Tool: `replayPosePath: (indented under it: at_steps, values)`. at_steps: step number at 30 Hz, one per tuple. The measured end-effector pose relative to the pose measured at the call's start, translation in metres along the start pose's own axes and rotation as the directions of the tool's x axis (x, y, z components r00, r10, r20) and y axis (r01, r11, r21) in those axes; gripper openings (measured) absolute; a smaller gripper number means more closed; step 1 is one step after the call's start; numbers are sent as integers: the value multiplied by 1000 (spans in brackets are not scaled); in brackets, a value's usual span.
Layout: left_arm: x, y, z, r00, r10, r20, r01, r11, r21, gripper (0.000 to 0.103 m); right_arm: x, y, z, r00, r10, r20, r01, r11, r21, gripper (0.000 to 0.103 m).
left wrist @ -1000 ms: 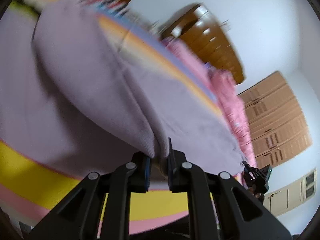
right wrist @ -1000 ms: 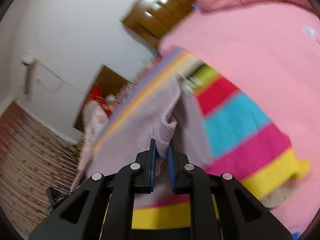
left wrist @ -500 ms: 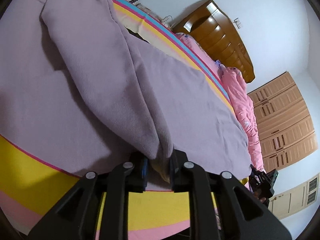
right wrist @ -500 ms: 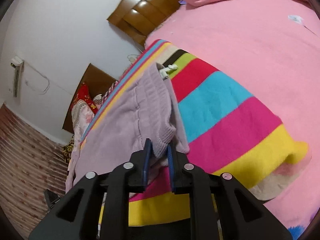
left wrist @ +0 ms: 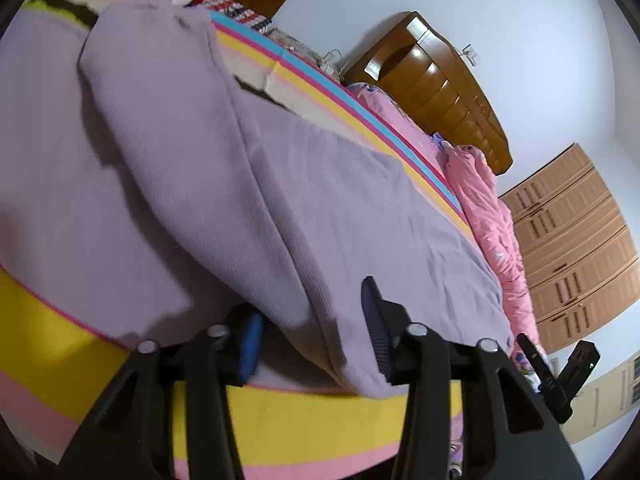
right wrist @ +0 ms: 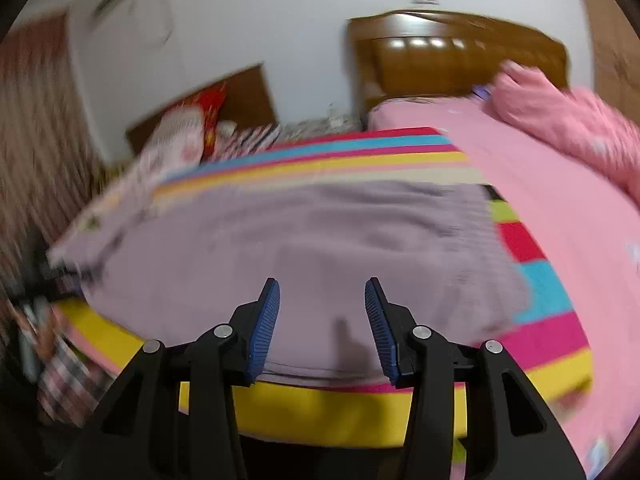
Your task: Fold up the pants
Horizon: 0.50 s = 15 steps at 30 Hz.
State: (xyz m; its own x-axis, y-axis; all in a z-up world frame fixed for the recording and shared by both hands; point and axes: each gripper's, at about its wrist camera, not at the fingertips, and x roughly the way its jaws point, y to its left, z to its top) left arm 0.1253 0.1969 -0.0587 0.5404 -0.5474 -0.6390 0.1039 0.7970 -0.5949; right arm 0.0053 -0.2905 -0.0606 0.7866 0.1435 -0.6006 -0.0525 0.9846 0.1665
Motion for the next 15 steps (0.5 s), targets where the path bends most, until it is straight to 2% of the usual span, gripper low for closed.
replayPosePath:
  at_steps: [1, 2, 4, 6, 9, 11, 12, 14, 15]
  values:
    - [-4, -7, 5, 1000, 16, 19, -16, 999, 31, 18, 6, 5, 0, 1000, -7, -12, 6, 1000, -15, 45]
    - [-12, -13, 8, 999, 2, 48, -5, 998, 56, 17, 13, 9, -1, 1000, -5, -25, 4, 1000, -22, 45]
    - [-27, -19, 9, 997, 4, 80, -10, 997, 75, 17, 27, 8, -5, 998, -16, -68, 15, 1000, -21, 45]
    - [-25, -11, 7, 998, -10, 55, 7, 999, 54, 17, 39, 1, -16, 992, -42, -116, 41, 999, -13, 45]
    - [0, 20, -1, 1000, 15, -9, -15, 1000, -1, 24, 39, -3, -25, 998, -24, -58, 22, 999, -30, 45]
    - [-2, 30, -4, 997, -63, 44, 63, 998, -4, 28, 40, -1, -24, 997, -30, -66, 28, 999, -27, 45]
    - [-4, 31, -4, 996, -75, 51, 76, 997, -15, 32, 39, -1, -24, 997, -32, -74, 30, 999, -28, 45]
    - [-15, 32, -4, 995, -50, 90, 53, 998, -24, 65, 39, 1, -22, 995, -43, -89, 38, 998, -49, 45]
    - [-24, 29, -2, 992, 17, 122, -14, 1000, -27, 66, 36, 3, -22, 994, -45, -101, 40, 998, -56, 45]
